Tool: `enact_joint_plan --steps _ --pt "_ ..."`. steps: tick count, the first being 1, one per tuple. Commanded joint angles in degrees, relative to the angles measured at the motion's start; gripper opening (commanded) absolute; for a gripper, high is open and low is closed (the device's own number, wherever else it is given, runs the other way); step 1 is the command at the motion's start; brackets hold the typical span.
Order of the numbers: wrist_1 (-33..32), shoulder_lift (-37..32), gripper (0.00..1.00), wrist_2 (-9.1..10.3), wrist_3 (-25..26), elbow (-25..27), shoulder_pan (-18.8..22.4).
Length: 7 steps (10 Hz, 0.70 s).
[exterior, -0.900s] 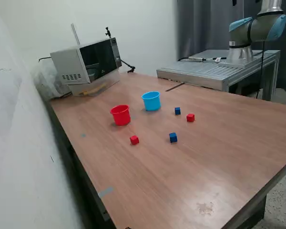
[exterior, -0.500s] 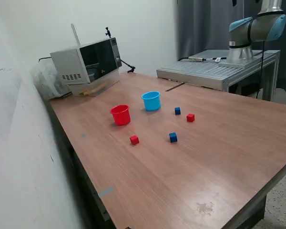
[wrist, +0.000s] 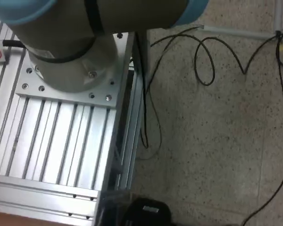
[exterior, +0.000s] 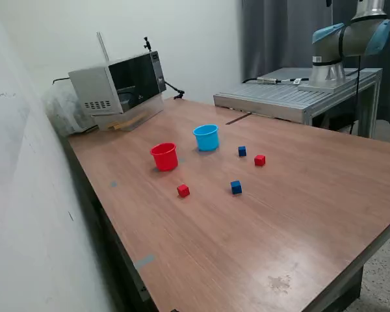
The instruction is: Place red objects in the red bin, and blue objects in the blue bin.
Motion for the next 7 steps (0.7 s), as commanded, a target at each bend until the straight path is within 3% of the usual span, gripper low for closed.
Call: enact_joint_plan --steps 1,3,7 --pt "0.0 0.1 1.00 0.14 0.1 -0.3 2.2" --pt "-1.3 0.2 1.00 0.40 -0.1 -0.6 2.2" --pt "-15.3 3.8 1.00 -0.64 0.4 -4.9 1.8"
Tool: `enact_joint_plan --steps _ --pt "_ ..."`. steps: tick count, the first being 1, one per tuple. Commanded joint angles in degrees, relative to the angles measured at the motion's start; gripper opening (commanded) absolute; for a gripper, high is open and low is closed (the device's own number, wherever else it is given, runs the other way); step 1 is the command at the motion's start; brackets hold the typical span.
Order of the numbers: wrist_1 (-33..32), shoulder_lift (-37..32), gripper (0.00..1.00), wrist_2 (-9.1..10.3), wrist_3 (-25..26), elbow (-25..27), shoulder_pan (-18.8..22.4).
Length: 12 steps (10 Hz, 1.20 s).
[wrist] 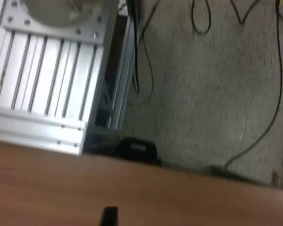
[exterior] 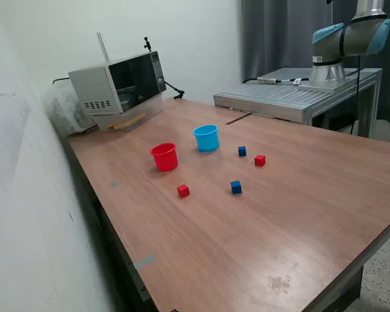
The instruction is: Place red objects in the red bin, and blue objects in the blue bin.
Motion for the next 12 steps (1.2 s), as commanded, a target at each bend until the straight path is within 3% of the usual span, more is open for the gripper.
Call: enact_joint_plan --steps 1,2,3,4,7,12 --pt "-9.1 2.0 1.00 -2.74 0.2 -1.9 -0.1" --pt "-13.8 3.1 1.00 -5.19 0.4 -2.5 -0.2" --pt "-16.4 5.0 1.00 -5.74 0.8 -2.7 -0.7" --pt "-18.8 7.6 1.00 -5.57 4.3 -2.5 -5.2" --pt "-26.4 13.5 1.00 -5.39 11.2 -1.8 -6.4" --pt "-42.2 27.2 1.00 -5.39 17.6 -0.7 -14.0"
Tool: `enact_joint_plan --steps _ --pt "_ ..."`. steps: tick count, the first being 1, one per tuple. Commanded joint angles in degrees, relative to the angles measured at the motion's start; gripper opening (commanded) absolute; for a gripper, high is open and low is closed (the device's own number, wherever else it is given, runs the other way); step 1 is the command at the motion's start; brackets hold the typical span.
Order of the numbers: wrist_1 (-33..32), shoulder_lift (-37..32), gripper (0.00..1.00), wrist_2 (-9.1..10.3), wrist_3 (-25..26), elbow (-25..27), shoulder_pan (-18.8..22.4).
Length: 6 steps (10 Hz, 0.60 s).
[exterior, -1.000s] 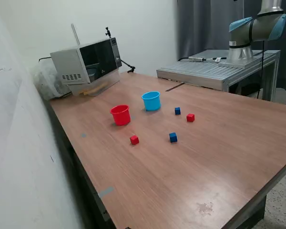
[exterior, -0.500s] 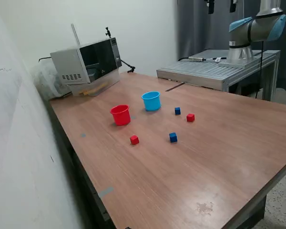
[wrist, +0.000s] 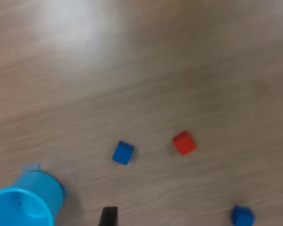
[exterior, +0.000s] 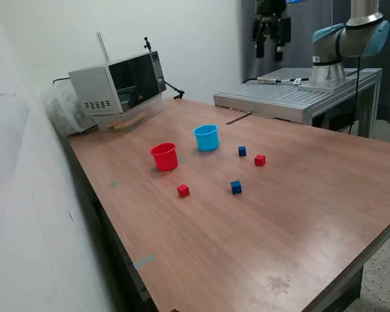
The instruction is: Place red objects in the red bin, and blue objects in the blue bin.
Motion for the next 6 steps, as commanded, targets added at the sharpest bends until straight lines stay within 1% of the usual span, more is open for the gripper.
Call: enact_joint_plan --steps 1,3,5,6 --pt "-7.9 7.7 1.00 -0.03 1.9 1.1 -3.4" --pt "-11.3 11.8 1.00 -0.03 2.3 1.5 -6.1" --pt "-15.7 14.8 1.00 -0.03 2.4 4.5 -8.6" --pt "-17.6 15.4 1.00 -0.03 2.4 5.8 -8.7"
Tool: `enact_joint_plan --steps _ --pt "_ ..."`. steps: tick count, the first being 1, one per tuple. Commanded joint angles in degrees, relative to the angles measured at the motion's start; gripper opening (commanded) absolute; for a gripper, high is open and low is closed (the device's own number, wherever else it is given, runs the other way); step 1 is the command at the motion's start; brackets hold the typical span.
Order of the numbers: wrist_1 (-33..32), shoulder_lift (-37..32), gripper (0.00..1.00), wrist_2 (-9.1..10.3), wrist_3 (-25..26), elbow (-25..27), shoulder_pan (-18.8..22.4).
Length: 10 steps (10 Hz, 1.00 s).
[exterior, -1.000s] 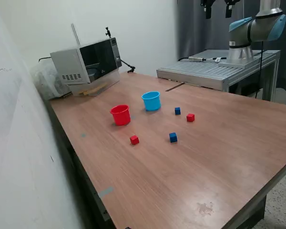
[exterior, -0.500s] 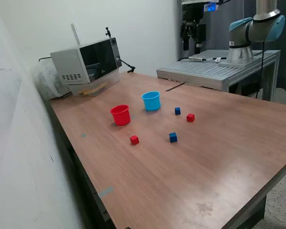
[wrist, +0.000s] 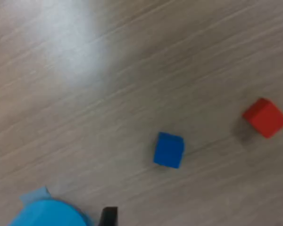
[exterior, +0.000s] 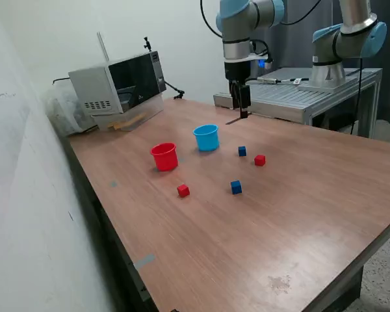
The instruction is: Place red objects in the red bin, and blue objects in the blue bin.
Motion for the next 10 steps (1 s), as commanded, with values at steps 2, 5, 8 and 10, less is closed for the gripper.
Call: enact_joint_plan --steps 2,5,8,10 --pt "-7.1 3.0 1.00 0.09 2.0 4.3 -1.3" --pt "-9.3 6.0 1.00 0.26 2.0 4.8 -1.6" --pt "-10.1 7.1 1.00 0.26 2.0 4.5 -1.6" --pt "-10.6 8.3 1.00 0.26 2.1 4.2 -1.6"
